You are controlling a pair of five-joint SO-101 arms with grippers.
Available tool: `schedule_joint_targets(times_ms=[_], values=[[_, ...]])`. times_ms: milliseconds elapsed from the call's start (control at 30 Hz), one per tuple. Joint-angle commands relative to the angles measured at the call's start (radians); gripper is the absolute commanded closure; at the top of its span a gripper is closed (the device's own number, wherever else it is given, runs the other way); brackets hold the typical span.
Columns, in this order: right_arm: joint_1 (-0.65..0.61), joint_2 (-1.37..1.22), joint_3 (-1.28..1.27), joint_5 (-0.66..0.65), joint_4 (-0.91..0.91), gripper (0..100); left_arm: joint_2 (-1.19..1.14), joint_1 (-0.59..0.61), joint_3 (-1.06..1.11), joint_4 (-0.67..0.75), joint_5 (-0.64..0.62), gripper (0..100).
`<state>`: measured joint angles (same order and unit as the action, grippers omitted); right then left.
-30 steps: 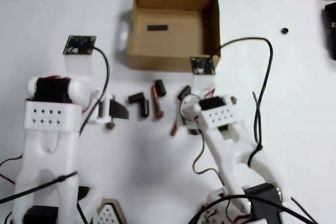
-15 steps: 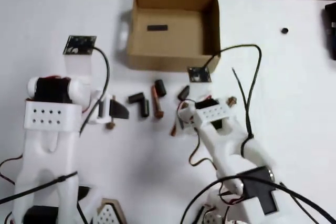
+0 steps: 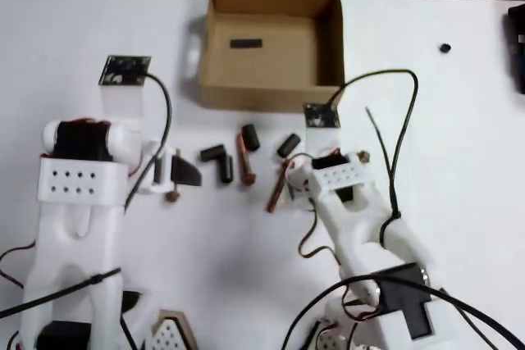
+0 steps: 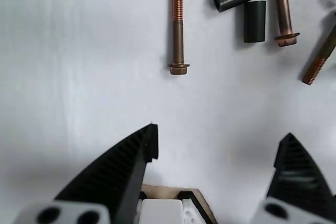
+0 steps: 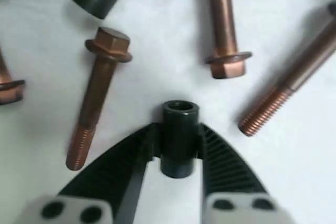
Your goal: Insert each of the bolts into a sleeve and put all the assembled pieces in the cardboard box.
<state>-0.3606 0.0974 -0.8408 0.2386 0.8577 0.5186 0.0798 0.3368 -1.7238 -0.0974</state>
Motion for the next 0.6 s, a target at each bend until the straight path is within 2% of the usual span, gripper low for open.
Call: schedule_joint_targets(times_ms=[0, 267, 567], values=[[-0.022, -0.002, 0.017, 0.005, 0.004, 98.2, 0.008, -0.011, -0.002, 0.002, -0.008, 63], [-0.018, 0.007, 0.025, 0.005, 0.021, 97.9, 0.008, -0.011, -0.008, 0.002, -0.008, 63], [0.01, 0.191, 0.299, -0.005, 0.358, 97.9, -0.002, -0.011, -0.002, 0.041, -0.008, 63]])
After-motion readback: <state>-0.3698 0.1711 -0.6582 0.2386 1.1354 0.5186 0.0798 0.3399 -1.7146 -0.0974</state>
